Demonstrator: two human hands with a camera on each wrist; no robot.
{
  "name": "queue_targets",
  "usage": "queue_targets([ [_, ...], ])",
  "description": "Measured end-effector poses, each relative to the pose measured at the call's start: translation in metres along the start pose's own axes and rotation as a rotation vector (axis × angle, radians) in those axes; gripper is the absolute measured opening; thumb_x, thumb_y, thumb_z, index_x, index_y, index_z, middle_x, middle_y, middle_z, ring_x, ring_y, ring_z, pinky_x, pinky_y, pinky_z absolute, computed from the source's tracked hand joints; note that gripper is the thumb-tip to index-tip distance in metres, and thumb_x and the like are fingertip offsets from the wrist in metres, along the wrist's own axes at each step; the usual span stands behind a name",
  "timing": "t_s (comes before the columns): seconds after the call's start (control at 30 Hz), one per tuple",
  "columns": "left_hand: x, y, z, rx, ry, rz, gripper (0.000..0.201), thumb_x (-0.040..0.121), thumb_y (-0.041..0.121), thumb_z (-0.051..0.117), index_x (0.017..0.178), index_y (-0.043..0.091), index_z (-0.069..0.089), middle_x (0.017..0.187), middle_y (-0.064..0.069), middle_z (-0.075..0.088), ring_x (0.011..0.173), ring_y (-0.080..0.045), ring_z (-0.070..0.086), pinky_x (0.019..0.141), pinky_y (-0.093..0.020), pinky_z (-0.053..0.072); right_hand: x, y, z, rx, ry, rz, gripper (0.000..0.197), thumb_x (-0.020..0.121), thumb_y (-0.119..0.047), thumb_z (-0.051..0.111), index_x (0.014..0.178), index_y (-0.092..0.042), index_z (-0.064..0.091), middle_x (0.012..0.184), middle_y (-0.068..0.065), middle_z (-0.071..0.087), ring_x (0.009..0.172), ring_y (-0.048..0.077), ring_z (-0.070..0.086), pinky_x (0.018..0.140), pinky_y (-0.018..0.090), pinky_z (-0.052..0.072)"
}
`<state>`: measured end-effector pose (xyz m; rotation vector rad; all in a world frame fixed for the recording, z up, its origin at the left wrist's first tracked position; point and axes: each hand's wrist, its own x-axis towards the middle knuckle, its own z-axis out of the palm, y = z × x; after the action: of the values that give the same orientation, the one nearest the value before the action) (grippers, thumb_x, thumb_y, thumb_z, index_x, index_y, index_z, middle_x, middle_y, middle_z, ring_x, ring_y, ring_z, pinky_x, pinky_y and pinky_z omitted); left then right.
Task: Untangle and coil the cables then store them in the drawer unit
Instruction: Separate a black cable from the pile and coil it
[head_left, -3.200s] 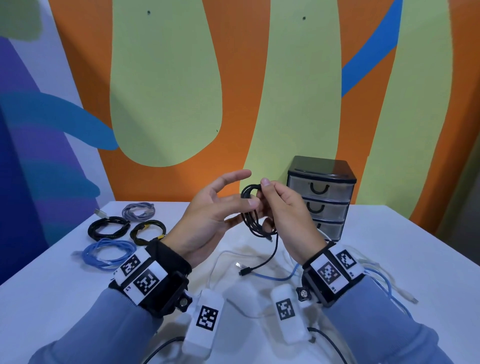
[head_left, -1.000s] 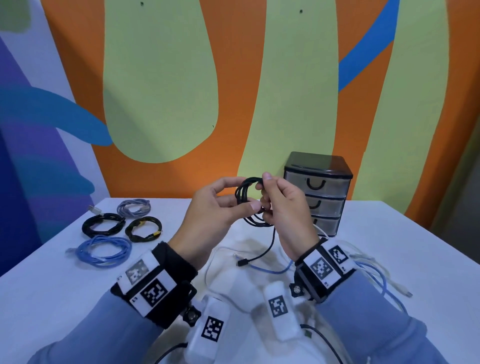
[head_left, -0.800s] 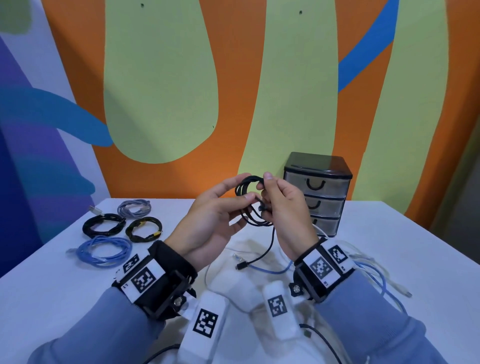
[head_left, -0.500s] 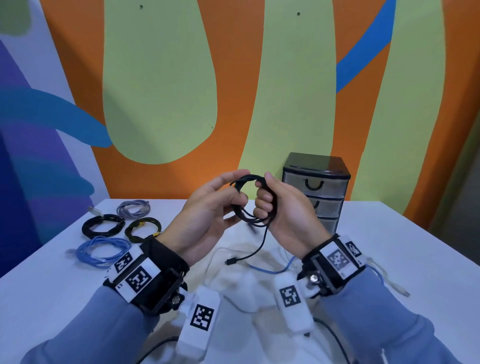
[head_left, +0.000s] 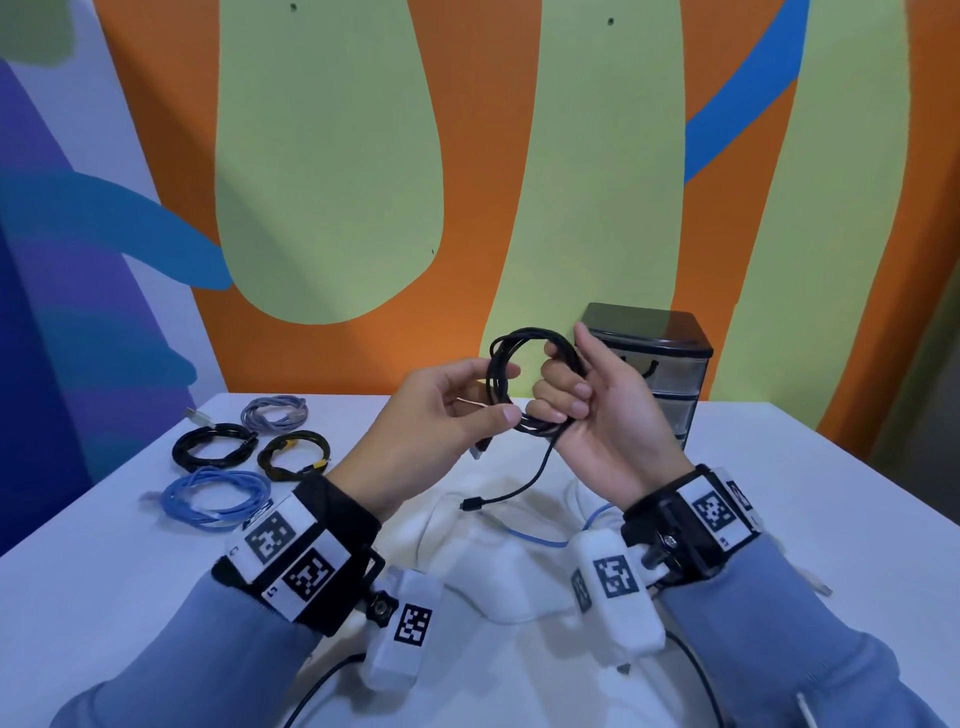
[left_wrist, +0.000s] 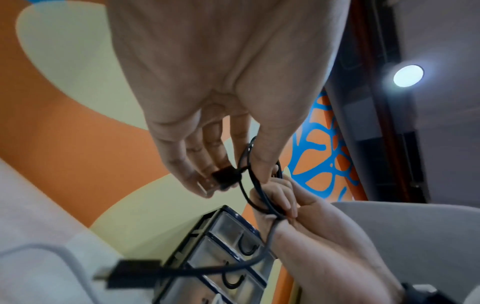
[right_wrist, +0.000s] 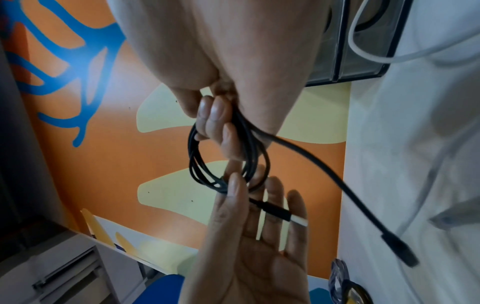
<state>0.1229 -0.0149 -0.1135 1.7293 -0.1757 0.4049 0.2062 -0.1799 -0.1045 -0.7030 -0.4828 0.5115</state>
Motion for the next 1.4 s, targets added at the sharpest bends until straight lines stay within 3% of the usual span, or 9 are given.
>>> queue_targets([
  [0.2, -0.005, -0.004, -0.001, 0.189, -0.271, -0.155, 0.038, 0.088, 0.036, 0.087, 0.122, 0.023, 0.076, 0.112, -0.009, 0.079, 0.103, -0.025, 0.075, 0.102, -0.032, 0.055, 0.002, -0.002, 0.001, 0.035, 0.055, -0.093, 0.028, 0.108, -0.031, 0.052, 0.089, -0.011, 0.056, 0.057, -0.009, 0.018, 0.046, 0.007, 0.018, 0.048, 0.019, 0.027],
  [0.27, -0.005, -0.006, -0.002, 0.196, -0.322, -0.187, 0.032, 0.091, 0.029, 0.085, 0.118, 0.013, 0.077, 0.101, -0.013, 0.079, 0.086, -0.026, 0.074, 0.091, -0.031, 0.058, 0.003, -0.002, 0.000, 0.058, 0.063, -0.126, 0.029, 0.109, -0.032, 0.051, 0.088, -0.012, 0.056, 0.056, -0.009, 0.019, 0.045, 0.007, 0.020, 0.047, 0.019, 0.025],
  [0.4, -0.003, 0.000, -0.010, 0.062, -0.127, -0.179, 0.018, 0.095, 0.019, 0.077, 0.097, 0.001, 0.079, 0.076, -0.008, 0.071, 0.060, -0.016, 0.053, 0.069, -0.027, 0.052, 0.005, -0.005, -0.004, 0.113, 0.050, -0.126, 0.030, 0.108, -0.033, 0.049, 0.087, -0.013, 0.057, 0.052, -0.010, 0.021, 0.041, 0.007, 0.023, 0.045, 0.018, 0.026],
  [0.7, 0.003, 0.010, -0.027, -0.336, 0.086, -0.217, 0.004, 0.084, 0.008, 0.081, 0.087, 0.005, 0.082, 0.082, -0.008, 0.070, 0.063, -0.011, 0.060, 0.073, -0.025, 0.061, 0.003, -0.005, -0.003, 0.061, 0.070, -0.133, 0.030, 0.108, -0.033, 0.051, 0.086, -0.014, 0.057, 0.053, -0.009, 0.022, 0.041, 0.006, 0.022, 0.045, 0.019, 0.021],
  [0.83, 0.001, 0.012, -0.019, -0.525, 0.008, -0.157, 0.023, 0.083, 0.004, 0.076, 0.105, -0.003, 0.075, 0.087, -0.008, 0.072, 0.072, -0.013, 0.066, 0.086, -0.029, 0.063, 0.005, 0.007, 0.000, -0.210, 0.220, -0.234, 0.030, 0.108, -0.030, 0.055, 0.084, -0.012, 0.055, 0.060, -0.006, 0.017, 0.047, 0.008, 0.015, 0.045, 0.022, 0.015],
  [1.0, -0.003, 0.006, -0.004, -0.222, 0.022, -0.010, 0.020, 0.084, 0.018, 0.081, 0.102, 0.010, 0.082, 0.101, -0.009, 0.076, 0.091, -0.016, 0.064, 0.094, -0.032, 0.057, 0.003, 0.022, -0.001, -0.667, 0.331, -0.369, 0.034, 0.108, -0.035, 0.056, 0.083, -0.012, 0.059, 0.056, -0.006, 0.030, 0.047, 0.011, 0.026, 0.045, 0.024, 0.025],
  [1.13, -0.004, 0.002, -0.002, 0.134, 0.100, 0.144, 0.006, 0.091, 0.022, 0.083, 0.097, 0.023, 0.083, 0.104, 0.009, 0.077, 0.102, -0.011, 0.069, 0.100, -0.031, 0.051, -0.001, 0.029, 0.004, -0.660, 0.246, -0.351, 0.033, 0.108, -0.035, 0.056, 0.087, -0.009, 0.057, 0.060, -0.001, 0.026, 0.048, 0.012, 0.023, 0.044, 0.022, 0.025],
  [1.3, -0.006, 0.003, 0.007, 0.323, 0.233, 0.258, 0.014, 0.091, 0.017, 0.083, 0.090, 0.028, 0.075, 0.091, 0.015, 0.075, 0.083, -0.010, 0.069, 0.073, -0.030, 0.055, -0.005, 0.028, 0.012, -0.518, 0.201, -0.297, 0.030, 0.109, -0.029, 0.055, 0.088, -0.009, 0.051, 0.060, -0.002, 0.021, 0.049, 0.012, 0.018, 0.042, 0.021, 0.022],
  [1.4, -0.006, 0.007, 0.004, 0.378, 0.295, 0.282, 0.037, 0.087, 0.016, 0.083, 0.103, 0.031, 0.053, 0.091, 0.007, 0.073, 0.077, -0.013, 0.070, 0.066, -0.034, 0.054, -0.006, 0.029, 0.015, -0.478, 0.207, -0.300, 0.030, 0.107, -0.023, 0.058, 0.080, -0.016, 0.049, 0.059, -0.003, 0.022, 0.049, 0.013, 0.018, 0.042, 0.022, 0.021],
])
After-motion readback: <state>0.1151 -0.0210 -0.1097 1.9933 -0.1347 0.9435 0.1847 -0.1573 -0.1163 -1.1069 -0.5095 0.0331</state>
